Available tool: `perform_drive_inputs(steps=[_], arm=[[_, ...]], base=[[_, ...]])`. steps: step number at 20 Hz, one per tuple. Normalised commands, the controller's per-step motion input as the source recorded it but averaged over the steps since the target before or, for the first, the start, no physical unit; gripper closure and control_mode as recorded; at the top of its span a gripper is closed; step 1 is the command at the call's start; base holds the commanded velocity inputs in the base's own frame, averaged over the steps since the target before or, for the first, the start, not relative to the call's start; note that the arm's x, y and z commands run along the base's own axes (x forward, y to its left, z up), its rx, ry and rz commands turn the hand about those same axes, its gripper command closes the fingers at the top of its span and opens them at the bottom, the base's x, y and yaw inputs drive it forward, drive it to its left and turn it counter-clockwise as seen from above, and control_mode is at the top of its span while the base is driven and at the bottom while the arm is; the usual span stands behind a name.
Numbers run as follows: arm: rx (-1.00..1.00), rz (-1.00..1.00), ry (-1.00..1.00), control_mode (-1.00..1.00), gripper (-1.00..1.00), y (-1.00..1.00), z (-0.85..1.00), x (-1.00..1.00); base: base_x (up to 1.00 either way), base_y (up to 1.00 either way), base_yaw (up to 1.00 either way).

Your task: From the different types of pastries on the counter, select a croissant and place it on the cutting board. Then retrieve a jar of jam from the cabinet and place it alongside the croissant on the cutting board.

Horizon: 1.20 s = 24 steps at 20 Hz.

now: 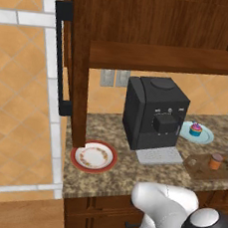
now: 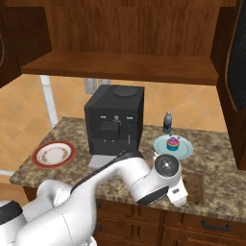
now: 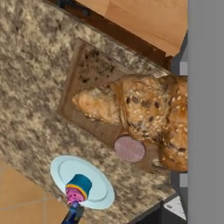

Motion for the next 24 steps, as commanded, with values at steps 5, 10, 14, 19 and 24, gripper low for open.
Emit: perform_drive_inputs(steps=[5,10,14,19,24], arm=[[-0.13,0.29,0.06,-1.0,1.0,-0.17,-0.06,-0.03],[-0.1,0.29,0.17,-1.0,1.0,-0.05,-0.06,0.36],[-0.11,0.33,0.05,-1.0,1.0,-0.23,-0.14,0.36],[-0.04,0.22,0.0,-1.0,1.0,-0.16,-0.04,0.37],[-0.08,0.27,0.0,-1.0,1.0,-0.19,-0.11,0.44]], base=[[0.0,0.0,0.0],[0.0,0.0,0.0],[0.0,0.0,0.0],[0.0,0.0,0.0],[0.0,0.0,0.0]])
